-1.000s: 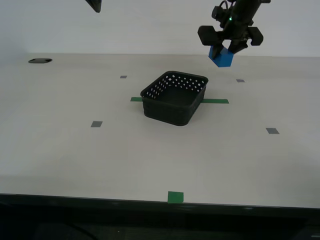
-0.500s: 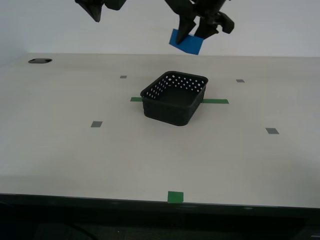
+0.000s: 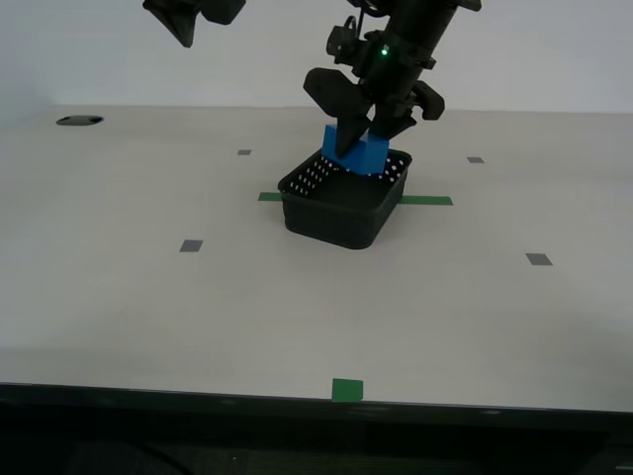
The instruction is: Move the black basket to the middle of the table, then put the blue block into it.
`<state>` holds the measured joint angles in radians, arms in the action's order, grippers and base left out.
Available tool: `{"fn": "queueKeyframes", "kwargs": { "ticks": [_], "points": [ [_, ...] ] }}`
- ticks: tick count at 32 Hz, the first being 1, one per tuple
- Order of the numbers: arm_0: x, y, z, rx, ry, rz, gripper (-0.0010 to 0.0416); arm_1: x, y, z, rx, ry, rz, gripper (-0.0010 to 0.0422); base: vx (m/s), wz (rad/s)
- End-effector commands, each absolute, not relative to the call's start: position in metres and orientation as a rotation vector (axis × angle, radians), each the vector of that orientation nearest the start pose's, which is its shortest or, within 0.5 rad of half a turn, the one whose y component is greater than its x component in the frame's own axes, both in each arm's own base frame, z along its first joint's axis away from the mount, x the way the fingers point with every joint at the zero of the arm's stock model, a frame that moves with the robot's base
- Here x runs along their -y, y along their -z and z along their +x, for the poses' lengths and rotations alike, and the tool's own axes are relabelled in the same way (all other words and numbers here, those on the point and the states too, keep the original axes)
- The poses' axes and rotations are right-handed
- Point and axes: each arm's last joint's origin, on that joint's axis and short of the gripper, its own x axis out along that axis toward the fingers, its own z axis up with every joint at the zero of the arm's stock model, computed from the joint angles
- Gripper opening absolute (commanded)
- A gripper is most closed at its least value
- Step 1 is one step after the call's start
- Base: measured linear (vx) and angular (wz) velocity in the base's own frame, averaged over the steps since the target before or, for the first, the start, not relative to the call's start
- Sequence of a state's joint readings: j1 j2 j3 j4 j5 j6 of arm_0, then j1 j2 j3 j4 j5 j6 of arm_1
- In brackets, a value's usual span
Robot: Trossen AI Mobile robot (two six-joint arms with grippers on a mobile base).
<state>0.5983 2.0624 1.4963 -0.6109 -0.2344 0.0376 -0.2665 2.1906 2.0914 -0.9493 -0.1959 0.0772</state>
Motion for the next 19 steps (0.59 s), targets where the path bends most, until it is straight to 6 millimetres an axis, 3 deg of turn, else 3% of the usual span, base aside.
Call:
{"fn": "queueKeyframes", "kwargs": {
  "ticks": [1,3,4,11,14,19],
  "points": [
    [-0.245,-0.173,0.348,-1.155,-0.714,-0.21,0.0103,0.118,-0.27,0.456,-1.024,0.104,0.313,0.0,0.0,0.0],
    [-0.246,-0.177,0.35,-1.137,-0.7,-0.218,0.0128,0.118,-0.27,0.456,-1.024,0.103,0.313,0.0,0.0,0.0],
    [-0.247,-0.183,0.353,-1.113,-0.694,-0.219,0.0179,0.117,-0.27,0.456,-1.024,0.102,0.312,0.0,0.0,0.0],
    [-0.247,-0.181,0.354,-1.12,-0.689,-0.22,0.0357,0.116,-0.27,0.456,-1.024,0.1,0.311,0.0,0.0,0.0],
    [-0.247,-0.18,0.354,-1.127,-0.689,-0.224,0.0391,0.116,-0.27,0.456,-1.025,0.1,0.311,0.0,0.0,0.0],
    [-0.247,-0.18,0.354,-1.126,-0.691,-0.227,0.0393,0.116,-0.27,0.456,-1.026,0.1,0.312,0.0,0.0,0.0]
  ]
}}
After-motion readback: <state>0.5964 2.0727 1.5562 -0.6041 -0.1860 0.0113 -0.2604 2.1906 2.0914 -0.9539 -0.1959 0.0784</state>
